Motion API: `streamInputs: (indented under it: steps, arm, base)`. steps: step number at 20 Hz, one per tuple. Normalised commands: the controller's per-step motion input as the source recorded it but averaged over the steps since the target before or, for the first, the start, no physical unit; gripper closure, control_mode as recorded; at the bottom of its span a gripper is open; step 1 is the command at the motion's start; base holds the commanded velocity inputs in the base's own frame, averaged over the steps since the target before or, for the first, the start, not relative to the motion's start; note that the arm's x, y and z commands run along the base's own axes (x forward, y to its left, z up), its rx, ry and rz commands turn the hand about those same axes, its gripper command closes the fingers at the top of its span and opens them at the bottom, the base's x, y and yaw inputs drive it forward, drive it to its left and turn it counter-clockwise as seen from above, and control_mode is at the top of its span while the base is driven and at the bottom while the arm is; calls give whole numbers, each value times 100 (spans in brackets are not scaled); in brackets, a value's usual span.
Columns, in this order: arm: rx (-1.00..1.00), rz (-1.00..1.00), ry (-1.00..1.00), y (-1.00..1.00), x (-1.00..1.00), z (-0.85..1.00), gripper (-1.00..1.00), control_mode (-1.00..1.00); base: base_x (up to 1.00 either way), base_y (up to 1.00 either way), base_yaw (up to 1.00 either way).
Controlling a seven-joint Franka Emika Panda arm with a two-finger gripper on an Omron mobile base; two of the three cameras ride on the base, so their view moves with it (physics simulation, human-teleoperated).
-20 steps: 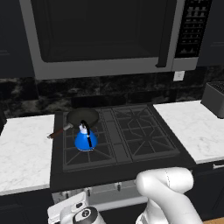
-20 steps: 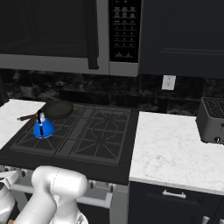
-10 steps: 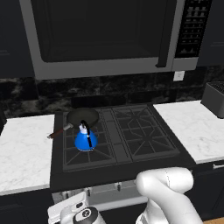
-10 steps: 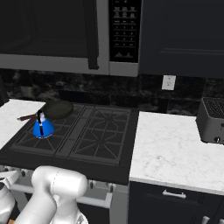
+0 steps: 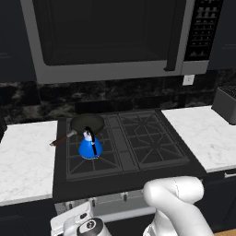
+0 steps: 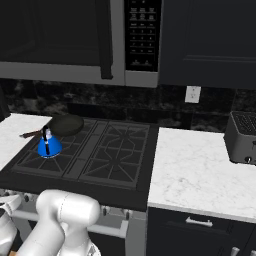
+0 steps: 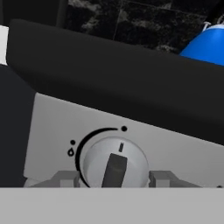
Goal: Pick the kettle from the counter and place it on a stove burner. Then turn the burner on.
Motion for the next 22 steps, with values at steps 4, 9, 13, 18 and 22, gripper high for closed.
streamInputs:
  steps: [4,9,13,18,22]
  arm:
    - [-22,-4,0,-1,0,0,100,-100]
    - [-22,-6,0,-9,0,-1,100,-100]
    - [-19,-4,0,-15,0,-7,100,-100]
    - [-18,-4,-3,-20,0,-12,100,-100]
    - [-19,-4,-12,-21,0,-19,100,-100]
  base:
    - [0,0,0]
    - [0,0,0]
    - [0,0,0]
    - [0,0,0]
    - [0,0,0]
